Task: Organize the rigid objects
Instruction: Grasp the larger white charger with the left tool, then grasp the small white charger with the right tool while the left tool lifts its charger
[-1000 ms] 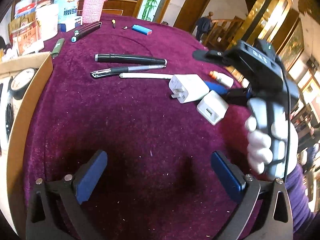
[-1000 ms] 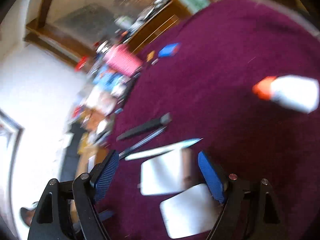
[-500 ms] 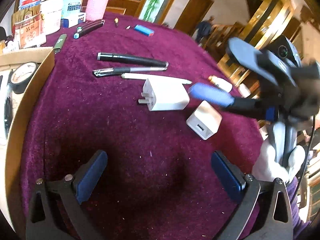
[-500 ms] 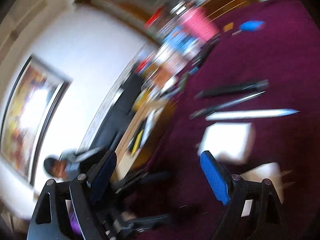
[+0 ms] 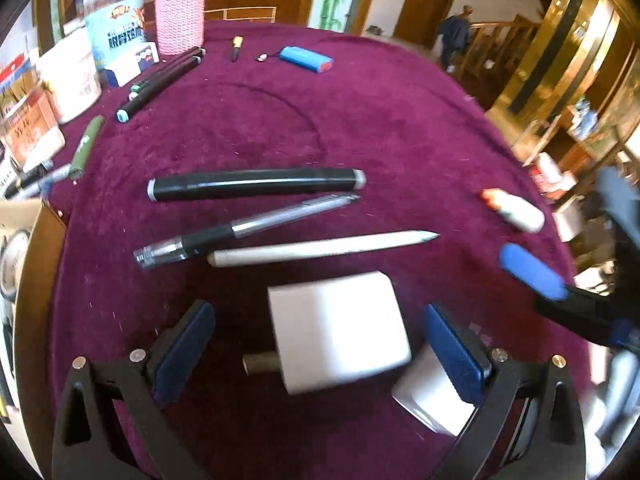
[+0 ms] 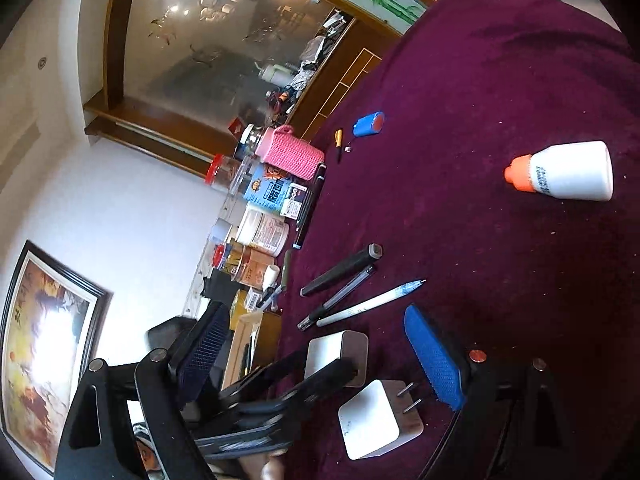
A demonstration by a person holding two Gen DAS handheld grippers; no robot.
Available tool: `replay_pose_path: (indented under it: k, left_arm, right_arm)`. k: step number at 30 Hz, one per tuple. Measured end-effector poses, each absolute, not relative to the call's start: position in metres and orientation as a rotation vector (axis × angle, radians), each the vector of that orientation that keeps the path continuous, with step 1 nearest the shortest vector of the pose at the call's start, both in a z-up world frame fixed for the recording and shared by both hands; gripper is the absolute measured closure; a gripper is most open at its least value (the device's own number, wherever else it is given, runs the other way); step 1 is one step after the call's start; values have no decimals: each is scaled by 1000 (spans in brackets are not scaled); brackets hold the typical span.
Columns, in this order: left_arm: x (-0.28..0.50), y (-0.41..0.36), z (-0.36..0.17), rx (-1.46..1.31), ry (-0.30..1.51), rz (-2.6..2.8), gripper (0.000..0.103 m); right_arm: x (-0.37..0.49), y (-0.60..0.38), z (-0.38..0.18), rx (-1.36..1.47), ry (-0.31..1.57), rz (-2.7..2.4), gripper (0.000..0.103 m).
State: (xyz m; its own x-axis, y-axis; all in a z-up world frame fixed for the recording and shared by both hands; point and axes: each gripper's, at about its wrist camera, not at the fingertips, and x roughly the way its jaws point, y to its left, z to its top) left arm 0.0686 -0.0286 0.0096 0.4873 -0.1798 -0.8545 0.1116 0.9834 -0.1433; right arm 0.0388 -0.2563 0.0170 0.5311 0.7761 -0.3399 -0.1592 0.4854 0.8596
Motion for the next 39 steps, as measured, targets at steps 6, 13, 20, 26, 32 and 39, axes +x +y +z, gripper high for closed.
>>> replay_pose_path:
  k: [6,13,20,26,32,39]
  left_arm:
    - [44,-19,14,-15,1019,-219,33]
    - [-2,6,17,-25,1043,-210,33]
    - [-6,-12,9,50,990,-192,15]
    - [-26,11,28,-19,978,-222,32]
    - [-56,31,44,-36,950,-206,32]
    - [-88,50,60,-13,906,-190,32]
  right_arm:
    - [41,-250,15,875,849,637,11]
    - [40,-251,9,873,872,605,11]
    - [41,-246,3,826,904,588,11]
    - [42,-236,2,748,932,579,11]
    - [38,-218,3,644,966,606,11]
    - [14,-175,13,313,1042,510,11]
